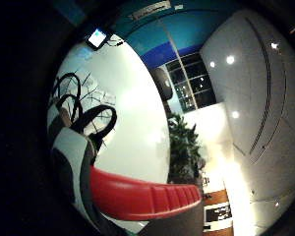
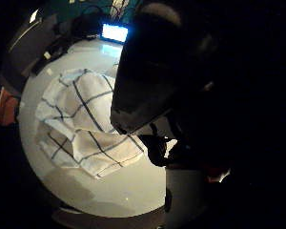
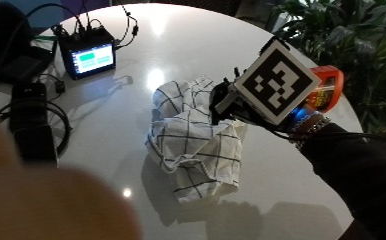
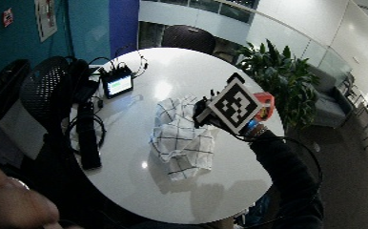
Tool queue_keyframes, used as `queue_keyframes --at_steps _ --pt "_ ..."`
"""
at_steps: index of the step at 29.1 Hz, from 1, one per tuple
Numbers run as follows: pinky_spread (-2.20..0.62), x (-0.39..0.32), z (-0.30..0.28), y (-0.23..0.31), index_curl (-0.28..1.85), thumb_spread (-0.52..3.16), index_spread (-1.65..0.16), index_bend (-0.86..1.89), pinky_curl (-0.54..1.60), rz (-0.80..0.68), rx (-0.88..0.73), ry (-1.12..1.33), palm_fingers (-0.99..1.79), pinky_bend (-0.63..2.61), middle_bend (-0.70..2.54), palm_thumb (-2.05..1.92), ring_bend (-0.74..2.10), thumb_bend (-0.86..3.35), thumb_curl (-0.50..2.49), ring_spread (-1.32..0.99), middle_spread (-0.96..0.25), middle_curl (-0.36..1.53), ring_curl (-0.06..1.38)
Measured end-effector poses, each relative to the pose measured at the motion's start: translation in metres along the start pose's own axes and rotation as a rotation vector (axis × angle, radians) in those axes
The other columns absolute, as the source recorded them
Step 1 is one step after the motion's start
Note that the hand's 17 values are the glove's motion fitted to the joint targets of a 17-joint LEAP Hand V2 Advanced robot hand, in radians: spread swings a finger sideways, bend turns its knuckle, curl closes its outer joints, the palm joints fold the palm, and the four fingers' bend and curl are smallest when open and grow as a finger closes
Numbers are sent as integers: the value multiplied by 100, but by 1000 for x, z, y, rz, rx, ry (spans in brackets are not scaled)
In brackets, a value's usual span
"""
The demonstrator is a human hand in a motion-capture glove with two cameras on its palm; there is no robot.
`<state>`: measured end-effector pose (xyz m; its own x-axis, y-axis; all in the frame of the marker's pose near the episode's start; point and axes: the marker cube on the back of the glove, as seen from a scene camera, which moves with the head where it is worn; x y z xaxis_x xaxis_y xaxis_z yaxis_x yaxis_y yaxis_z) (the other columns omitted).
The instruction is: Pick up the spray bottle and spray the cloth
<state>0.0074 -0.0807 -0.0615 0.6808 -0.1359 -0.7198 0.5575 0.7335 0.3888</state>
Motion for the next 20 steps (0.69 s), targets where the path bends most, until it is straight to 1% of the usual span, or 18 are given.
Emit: queue_keyframes --at_steps 6,20 --pt "-32 -2 8 16 54 68 -28 18 44 8 -46 -7 137 61 60 83 78 -3 72 -20 -18 54 47" --pt "-32 -3 22 28 55 68 -28 18 43 -7 -101 16 137 61 60 83 78 -3 72 -20 -18 54 47"
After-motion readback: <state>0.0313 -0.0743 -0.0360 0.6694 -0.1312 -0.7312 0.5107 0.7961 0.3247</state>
